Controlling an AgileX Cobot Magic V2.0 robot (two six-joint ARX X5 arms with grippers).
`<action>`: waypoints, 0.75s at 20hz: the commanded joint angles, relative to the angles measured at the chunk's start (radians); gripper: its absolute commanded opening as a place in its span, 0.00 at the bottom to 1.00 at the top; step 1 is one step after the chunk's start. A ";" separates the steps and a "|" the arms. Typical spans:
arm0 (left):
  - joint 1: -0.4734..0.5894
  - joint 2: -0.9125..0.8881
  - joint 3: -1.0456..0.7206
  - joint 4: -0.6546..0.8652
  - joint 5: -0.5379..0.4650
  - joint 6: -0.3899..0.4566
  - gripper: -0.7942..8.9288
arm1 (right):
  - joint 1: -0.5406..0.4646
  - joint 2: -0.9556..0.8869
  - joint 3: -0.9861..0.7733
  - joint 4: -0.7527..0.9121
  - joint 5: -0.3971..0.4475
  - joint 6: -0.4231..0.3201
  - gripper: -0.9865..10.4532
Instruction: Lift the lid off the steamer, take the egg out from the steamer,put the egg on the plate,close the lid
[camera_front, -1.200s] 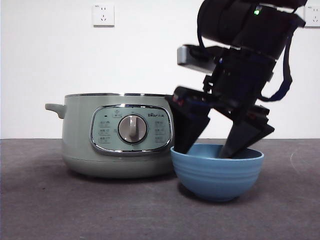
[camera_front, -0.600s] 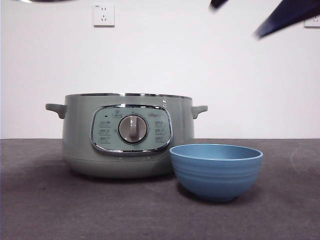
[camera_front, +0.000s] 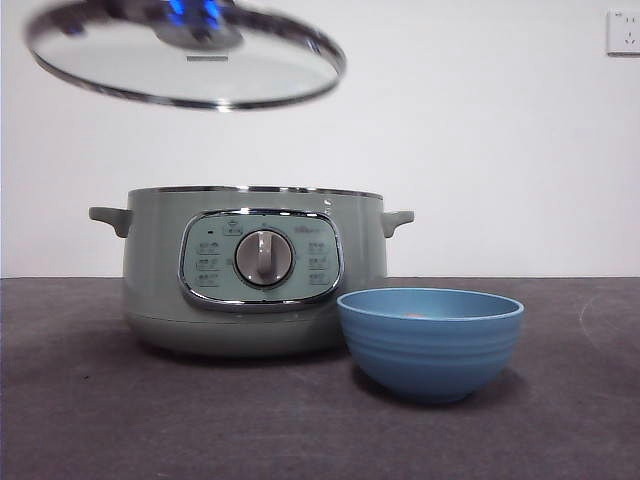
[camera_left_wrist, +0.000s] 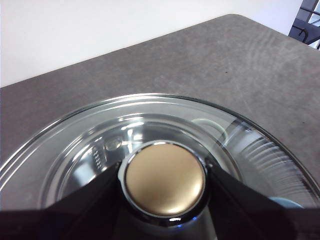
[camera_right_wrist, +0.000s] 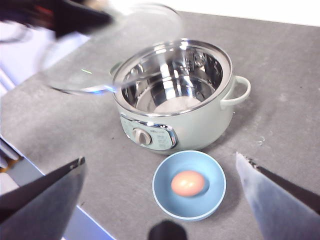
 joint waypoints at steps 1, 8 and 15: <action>-0.003 0.051 0.006 0.124 0.001 0.012 0.07 | 0.001 -0.004 -0.007 -0.003 0.003 0.017 0.53; -0.003 0.190 0.005 0.270 0.001 0.013 0.07 | 0.001 -0.004 -0.007 -0.020 0.002 0.035 0.53; -0.003 0.296 0.006 0.345 -0.002 0.014 0.07 | 0.001 -0.004 -0.007 -0.022 0.002 0.039 0.53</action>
